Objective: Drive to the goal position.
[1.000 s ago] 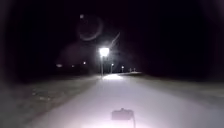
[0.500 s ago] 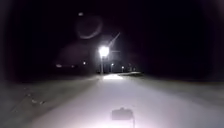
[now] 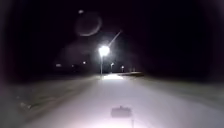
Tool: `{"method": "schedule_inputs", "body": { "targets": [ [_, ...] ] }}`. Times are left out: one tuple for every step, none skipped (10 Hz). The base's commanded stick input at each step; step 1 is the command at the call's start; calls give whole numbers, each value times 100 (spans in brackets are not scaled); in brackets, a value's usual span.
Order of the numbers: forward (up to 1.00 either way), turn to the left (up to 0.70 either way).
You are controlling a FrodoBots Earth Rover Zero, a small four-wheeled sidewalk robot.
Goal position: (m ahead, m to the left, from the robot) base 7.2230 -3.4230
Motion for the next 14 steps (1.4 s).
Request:
{"method": "schedule_inputs", "body": {
  "targets": [
    [70,0],
    [70,0],
    [70,0],
    [70,0],
    [70,0],
    [70,0],
    [70,0],
    [70,0],
    [70,0],
    [70,7],
    [70,14],
    [70,8],
    [70,3],
    [70,0]
  ]
}}
